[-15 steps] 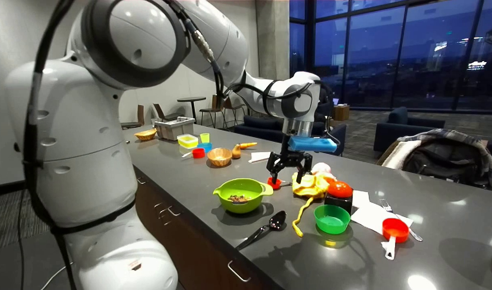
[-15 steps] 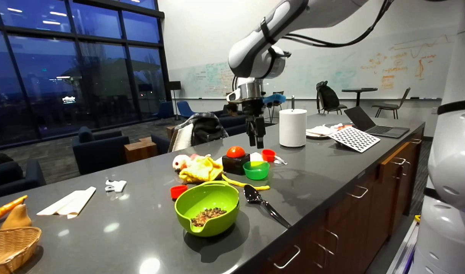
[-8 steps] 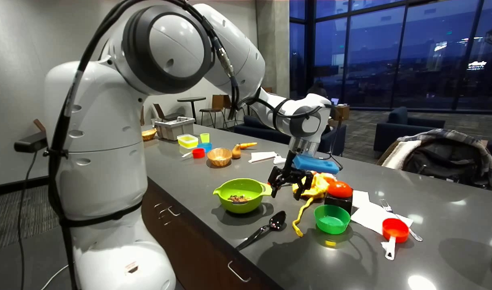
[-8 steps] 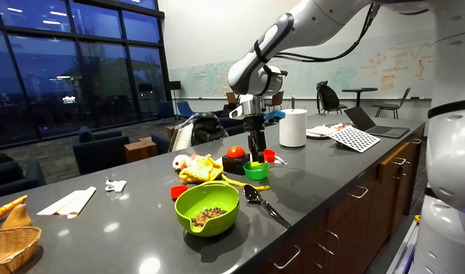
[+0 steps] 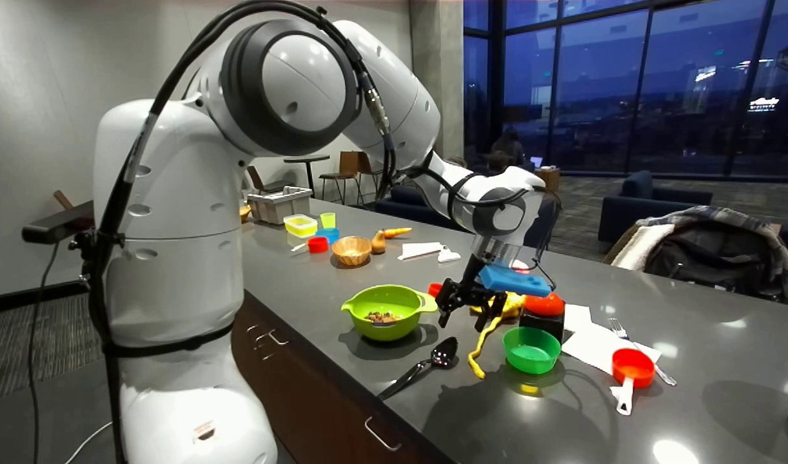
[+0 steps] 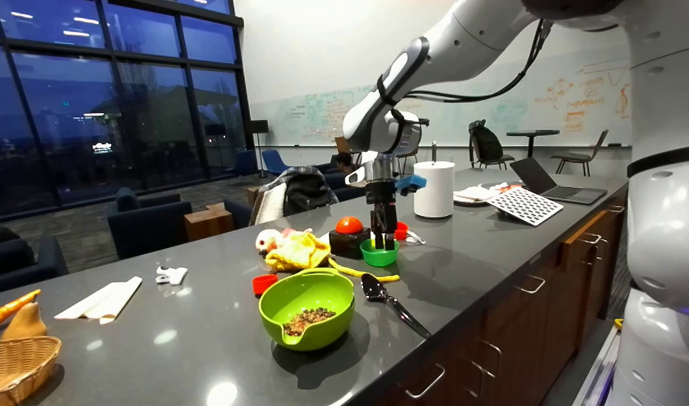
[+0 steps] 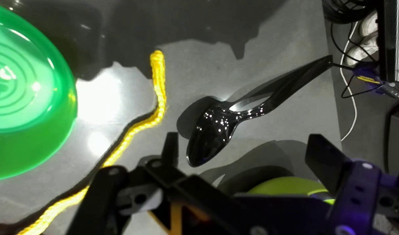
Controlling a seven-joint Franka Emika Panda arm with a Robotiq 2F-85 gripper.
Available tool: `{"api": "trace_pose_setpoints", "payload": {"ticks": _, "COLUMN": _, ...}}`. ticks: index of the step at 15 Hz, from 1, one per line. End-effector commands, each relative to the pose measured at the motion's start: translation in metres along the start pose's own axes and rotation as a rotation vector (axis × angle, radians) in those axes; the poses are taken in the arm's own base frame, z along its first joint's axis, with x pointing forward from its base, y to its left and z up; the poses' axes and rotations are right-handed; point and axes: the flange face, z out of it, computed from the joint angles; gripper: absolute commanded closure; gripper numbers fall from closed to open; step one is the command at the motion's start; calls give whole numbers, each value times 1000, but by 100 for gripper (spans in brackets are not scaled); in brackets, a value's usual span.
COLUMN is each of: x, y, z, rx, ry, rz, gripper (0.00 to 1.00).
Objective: Move the yellow cloth to the right of the spoon
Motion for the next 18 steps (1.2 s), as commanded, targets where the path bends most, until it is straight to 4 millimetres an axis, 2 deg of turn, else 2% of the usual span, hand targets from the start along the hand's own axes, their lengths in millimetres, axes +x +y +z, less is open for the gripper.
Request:
{"api": "trace_pose_setpoints", "payload": {"ticks": 1, "x": 6, "y": 6, "z": 9, "rx": -71, "ry": 52, "rz": -3, "gripper": 0}}
{"api": "trace_pose_setpoints", "payload": {"ticks": 5, "x": 11, "y": 14, "z": 25, "rx": -217, "ry": 78, "rz": 38, "gripper": 0}}
{"api": "trace_pose_setpoints", "payload": {"ticks": 10, "x": 3, "y": 19, "z": 47, "rx": -276, "ry": 75, "rz": 88, "gripper": 0}}
{"api": "trace_pose_setpoints", "payload": {"ticks": 18, "x": -11, "y": 20, "z": 55, "rx": -276, "ry": -1, "rz": 111, "gripper": 0}}
